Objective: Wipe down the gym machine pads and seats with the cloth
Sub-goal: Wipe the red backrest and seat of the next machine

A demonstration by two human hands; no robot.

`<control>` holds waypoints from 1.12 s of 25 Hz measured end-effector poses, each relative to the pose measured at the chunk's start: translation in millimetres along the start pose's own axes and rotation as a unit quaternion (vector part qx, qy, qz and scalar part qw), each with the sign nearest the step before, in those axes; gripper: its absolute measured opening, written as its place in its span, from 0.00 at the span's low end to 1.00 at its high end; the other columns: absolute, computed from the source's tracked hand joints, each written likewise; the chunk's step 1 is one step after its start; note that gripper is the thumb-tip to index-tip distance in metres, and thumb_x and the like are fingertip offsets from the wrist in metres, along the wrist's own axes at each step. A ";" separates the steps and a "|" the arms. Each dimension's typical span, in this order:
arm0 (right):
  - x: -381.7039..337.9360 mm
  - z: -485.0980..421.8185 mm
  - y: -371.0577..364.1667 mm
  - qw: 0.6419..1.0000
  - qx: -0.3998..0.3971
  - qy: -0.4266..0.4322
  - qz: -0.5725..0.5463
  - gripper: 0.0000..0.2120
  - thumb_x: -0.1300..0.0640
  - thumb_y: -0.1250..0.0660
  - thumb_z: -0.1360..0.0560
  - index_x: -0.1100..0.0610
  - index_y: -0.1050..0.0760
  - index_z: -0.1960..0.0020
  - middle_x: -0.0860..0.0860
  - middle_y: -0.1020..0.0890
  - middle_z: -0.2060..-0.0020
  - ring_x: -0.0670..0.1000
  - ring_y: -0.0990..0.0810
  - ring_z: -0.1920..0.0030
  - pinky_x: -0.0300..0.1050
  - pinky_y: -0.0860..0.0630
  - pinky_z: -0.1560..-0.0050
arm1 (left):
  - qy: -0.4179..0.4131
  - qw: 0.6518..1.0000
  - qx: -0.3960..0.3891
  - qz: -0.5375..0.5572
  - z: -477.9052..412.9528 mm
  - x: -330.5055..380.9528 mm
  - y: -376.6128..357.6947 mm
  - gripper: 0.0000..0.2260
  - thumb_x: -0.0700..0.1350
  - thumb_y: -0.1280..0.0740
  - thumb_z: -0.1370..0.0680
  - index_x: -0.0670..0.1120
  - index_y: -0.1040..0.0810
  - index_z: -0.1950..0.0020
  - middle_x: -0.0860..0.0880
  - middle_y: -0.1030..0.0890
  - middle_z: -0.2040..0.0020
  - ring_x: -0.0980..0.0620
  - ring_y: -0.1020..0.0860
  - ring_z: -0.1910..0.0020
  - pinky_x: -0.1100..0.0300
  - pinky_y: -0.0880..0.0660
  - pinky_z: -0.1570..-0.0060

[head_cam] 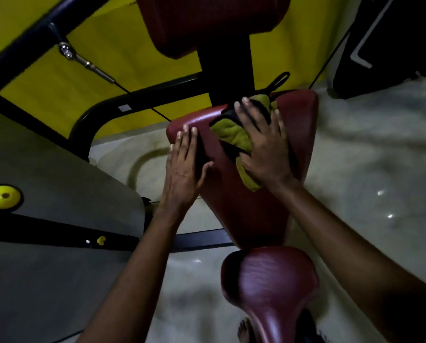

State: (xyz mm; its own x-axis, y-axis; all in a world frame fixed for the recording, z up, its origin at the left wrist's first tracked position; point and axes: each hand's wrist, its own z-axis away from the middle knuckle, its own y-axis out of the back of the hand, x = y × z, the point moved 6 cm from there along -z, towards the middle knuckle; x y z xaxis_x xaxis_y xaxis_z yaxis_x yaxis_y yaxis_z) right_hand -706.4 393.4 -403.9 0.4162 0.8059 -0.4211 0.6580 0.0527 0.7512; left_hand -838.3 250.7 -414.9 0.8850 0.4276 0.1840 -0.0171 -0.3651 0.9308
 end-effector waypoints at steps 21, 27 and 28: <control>74.8 31.4 17.3 0.916 0.244 -0.276 -0.157 0.31 0.53 0.34 0.22 0.57 0.37 0.22 0.52 0.35 0.24 0.51 0.36 0.24 0.55 0.31 0.29 | -0.199 0.978 0.040 0.038 -39.7 46.5 -29.5 0.34 0.56 0.33 0.20 0.43 0.41 0.21 0.45 0.42 0.20 0.49 0.47 0.20 0.48 0.51 0.22; 82.2 55.9 -0.2 0.871 0.301 -0.318 -0.223 0.29 0.54 0.34 0.20 0.57 0.37 0.22 0.47 0.35 0.25 0.45 0.38 0.25 0.47 0.33 0.26 | -0.202 0.976 0.062 0.046 -40.1 47.7 -30.8 0.34 0.54 0.31 0.21 0.41 0.39 0.22 0.44 0.41 0.21 0.48 0.46 0.21 0.46 0.49 0.22; 83.9 74.8 -13.2 0.854 0.312 -0.346 -0.230 0.28 0.52 0.35 0.19 0.58 0.38 0.22 0.47 0.35 0.26 0.45 0.37 0.25 0.48 0.34 0.26 | -0.201 0.976 0.063 0.051 -39.5 47.8 -30.7 0.34 0.54 0.30 0.21 0.41 0.39 0.22 0.44 0.40 0.21 0.47 0.45 0.21 0.46 0.50 0.22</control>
State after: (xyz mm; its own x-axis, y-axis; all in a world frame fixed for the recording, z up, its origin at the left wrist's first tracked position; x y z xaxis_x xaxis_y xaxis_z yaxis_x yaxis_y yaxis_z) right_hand -633.3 416.3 -487.1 0.1532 0.2313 -0.9608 0.9685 -0.2284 0.0994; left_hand -813.8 314.9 -422.2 0.9933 0.0333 0.1106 -0.0794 -0.4981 0.8635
